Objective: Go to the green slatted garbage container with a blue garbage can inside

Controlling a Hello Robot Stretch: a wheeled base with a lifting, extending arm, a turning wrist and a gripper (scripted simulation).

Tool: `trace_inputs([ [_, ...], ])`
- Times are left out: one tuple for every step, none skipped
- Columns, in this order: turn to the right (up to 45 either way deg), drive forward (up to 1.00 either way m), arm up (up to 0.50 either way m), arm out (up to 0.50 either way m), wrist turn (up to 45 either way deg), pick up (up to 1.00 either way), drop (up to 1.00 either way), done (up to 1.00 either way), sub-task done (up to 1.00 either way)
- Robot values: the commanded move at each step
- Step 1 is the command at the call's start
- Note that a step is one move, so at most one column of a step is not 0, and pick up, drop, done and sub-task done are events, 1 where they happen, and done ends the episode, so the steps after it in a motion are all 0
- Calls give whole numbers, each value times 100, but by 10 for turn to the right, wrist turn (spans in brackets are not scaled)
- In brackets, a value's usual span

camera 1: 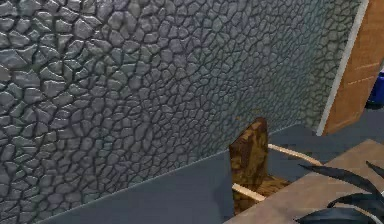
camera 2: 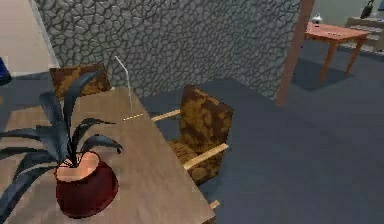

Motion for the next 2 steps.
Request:
trace_inputs([
  [-450, 0, 0, 0, 0, 0, 0, 0, 0],
  [-450, 0, 0, 0, 0, 0, 0, 0, 0],
])
